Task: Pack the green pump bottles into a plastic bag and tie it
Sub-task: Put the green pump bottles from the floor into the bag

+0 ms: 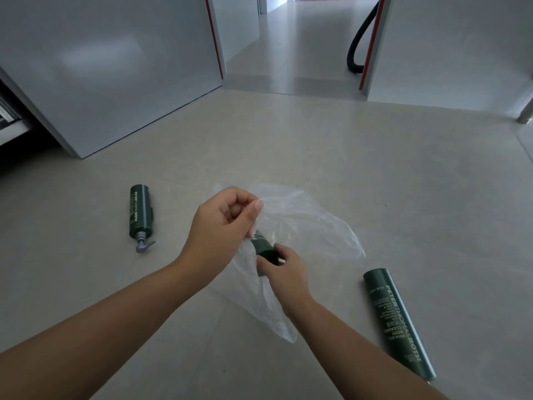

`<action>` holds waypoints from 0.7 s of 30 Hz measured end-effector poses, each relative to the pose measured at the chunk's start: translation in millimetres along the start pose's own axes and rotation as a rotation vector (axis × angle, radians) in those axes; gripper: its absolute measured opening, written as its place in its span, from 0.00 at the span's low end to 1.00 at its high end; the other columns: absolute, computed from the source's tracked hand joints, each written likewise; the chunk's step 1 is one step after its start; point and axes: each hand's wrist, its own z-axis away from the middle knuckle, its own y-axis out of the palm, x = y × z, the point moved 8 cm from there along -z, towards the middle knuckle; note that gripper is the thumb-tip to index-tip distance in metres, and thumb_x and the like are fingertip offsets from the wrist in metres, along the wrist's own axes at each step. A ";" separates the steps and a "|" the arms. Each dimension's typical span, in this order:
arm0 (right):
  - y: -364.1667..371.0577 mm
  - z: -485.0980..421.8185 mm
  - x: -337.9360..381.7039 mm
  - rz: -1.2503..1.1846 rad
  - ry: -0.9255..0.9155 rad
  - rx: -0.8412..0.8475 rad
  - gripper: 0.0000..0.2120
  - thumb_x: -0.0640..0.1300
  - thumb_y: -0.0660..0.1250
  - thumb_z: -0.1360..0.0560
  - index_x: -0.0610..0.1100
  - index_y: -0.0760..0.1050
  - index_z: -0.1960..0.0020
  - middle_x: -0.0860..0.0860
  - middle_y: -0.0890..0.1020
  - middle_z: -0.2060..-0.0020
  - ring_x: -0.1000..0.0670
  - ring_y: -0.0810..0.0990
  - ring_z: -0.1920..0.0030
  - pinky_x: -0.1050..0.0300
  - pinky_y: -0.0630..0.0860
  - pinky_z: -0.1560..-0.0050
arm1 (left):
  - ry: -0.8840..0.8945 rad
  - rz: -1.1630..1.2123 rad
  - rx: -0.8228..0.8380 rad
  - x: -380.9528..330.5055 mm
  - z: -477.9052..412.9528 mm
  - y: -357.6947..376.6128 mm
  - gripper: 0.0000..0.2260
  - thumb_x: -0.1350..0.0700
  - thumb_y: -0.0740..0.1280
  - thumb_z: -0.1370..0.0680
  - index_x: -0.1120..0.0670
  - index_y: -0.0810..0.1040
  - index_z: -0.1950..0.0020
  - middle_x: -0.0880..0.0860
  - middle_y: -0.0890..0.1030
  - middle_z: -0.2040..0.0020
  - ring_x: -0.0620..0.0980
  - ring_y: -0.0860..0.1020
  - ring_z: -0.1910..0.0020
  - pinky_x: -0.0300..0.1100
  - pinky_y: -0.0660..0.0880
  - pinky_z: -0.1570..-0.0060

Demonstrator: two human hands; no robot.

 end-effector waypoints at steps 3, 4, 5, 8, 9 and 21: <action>1.8 3.1 -0.6 0.000 -0.035 0.079 0.23 0.37 0.65 0.28 0.42 0.68 0.34 0.49 0.77 0.40 0.52 0.77 0.44 0.63 0.73 0.48 | -0.006 -0.025 -0.013 3.5 -1.2 -1.5 0.07 0.61 0.65 0.25 0.55 0.76 0.62 0.48 0.73 0.77 0.42 0.70 0.76 0.32 0.70 0.73; 1.4 4.3 -1.6 0.010 -0.047 0.097 0.22 0.36 0.65 0.28 0.42 0.69 0.34 0.48 0.78 0.41 0.52 0.78 0.44 0.63 0.73 0.47 | -0.008 -0.027 -0.013 4.6 -1.7 -1.9 0.07 0.61 0.65 0.25 0.54 0.76 0.62 0.48 0.73 0.77 0.43 0.70 0.76 0.32 0.70 0.73; 0.0 5.4 -3.3 0.008 -0.053 0.108 0.21 0.36 0.65 0.28 0.41 0.70 0.35 0.48 0.79 0.42 0.53 0.78 0.45 0.63 0.74 0.46 | -0.013 -0.026 -0.012 5.8 -2.1 -2.2 0.07 0.61 0.65 0.24 0.54 0.76 0.62 0.48 0.73 0.77 0.43 0.70 0.76 0.32 0.70 0.73; -6.0 9.9 -12.2 -0.010 -0.041 0.117 0.17 0.37 0.66 0.28 0.41 0.74 0.39 0.48 0.82 0.49 0.54 0.80 0.50 0.63 0.76 0.48 | -0.023 -0.030 -0.008 8.2 -2.4 -1.5 0.07 0.61 0.65 0.24 0.55 0.76 0.62 0.50 0.74 0.75 0.43 0.70 0.75 0.32 0.71 0.73; -8.6 12.5 -15.3 -0.007 -0.036 0.114 0.16 0.37 0.67 0.28 0.42 0.74 0.40 0.49 0.82 0.51 0.54 0.80 0.51 0.64 0.77 0.50 | -0.022 -0.037 -0.003 8.8 -2.4 -0.7 0.06 0.61 0.65 0.24 0.55 0.76 0.62 0.51 0.74 0.75 0.43 0.70 0.75 0.33 0.71 0.73; -39.5 20.0 -20.5 -0.154 0.017 -0.158 0.13 0.49 0.71 0.30 0.43 0.78 0.50 0.48 0.82 0.59 0.53 0.80 0.58 0.62 0.75 0.59 | -0.012 0.017 -0.007 9.6 -6.1 -2.4 0.06 0.61 0.64 0.24 0.55 0.75 0.62 0.48 0.73 0.77 0.43 0.70 0.76 0.33 0.70 0.73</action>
